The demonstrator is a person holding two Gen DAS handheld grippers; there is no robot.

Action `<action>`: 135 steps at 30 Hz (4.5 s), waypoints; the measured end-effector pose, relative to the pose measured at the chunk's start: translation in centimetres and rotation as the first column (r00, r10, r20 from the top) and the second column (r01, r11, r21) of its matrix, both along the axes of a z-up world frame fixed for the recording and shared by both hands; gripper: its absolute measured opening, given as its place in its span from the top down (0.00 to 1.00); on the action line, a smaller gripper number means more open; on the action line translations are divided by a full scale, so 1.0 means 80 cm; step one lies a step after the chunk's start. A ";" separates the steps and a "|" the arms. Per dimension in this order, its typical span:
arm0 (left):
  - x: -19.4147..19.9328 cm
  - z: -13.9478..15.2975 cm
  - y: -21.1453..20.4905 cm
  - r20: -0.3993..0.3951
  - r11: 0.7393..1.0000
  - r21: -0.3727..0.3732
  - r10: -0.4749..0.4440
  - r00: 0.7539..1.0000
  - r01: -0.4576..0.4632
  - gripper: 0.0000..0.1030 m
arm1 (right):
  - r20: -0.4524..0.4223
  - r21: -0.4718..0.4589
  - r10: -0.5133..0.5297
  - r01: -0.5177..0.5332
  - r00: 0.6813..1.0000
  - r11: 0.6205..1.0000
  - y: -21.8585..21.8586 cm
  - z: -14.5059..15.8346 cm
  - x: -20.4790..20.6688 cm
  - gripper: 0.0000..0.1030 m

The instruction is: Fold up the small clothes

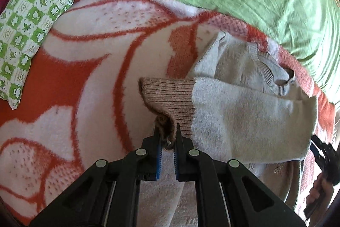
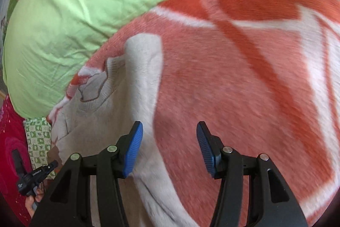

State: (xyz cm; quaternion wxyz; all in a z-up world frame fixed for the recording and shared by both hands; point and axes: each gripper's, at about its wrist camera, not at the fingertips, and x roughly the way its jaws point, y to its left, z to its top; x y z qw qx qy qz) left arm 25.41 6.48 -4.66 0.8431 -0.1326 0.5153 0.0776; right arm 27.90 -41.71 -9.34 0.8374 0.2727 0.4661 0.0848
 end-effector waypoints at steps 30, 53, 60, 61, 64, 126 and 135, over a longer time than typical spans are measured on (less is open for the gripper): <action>0.003 -0.056 -0.059 -0.037 0.986 -0.038 -0.166 0.985 0.165 0.93 | -0.099 -0.276 0.116 -0.139 0.988 0.951 -0.009 0.006 0.009 0.92; -0.088 -0.023 0.004 -0.113 0.978 -0.044 -0.208 0.972 0.204 0.45 | 0.033 -0.165 0.102 -0.095 0.994 0.982 0.042 0.074 -0.065 0.58; -0.183 -0.043 0.058 -0.214 0.976 -0.116 -0.208 0.955 0.186 0.40 | -0.016 -0.096 0.302 -0.302 0.953 0.949 0.131 0.054 -0.129 0.58; -0.194 -0.046 0.064 -0.221 0.975 -0.121 -0.210 0.952 0.187 0.38 | -0.027 -0.098 0.321 -0.322 0.947 0.942 0.144 0.050 -0.135 0.58; -0.227 -0.062 0.079 -0.260 0.974 -0.128 -0.215 0.941 0.187 0.36 | -0.055 -0.084 0.353 -0.357 0.934 0.930 0.172 0.037 -0.151 0.58; -0.038 -0.047 -0.006 -0.069 0.956 0.266 -0.107 0.992 0.122 0.51 | 0.122 0.038 0.455 -0.463 0.882 0.886 0.132 0.136 -0.073 0.93; -0.005 -0.057 -0.006 -0.062 0.963 0.252 0.118 0.991 -0.099 0.49 | 0.208 0.018 0.229 -0.238 0.951 0.971 0.021 0.191 -0.027 1.00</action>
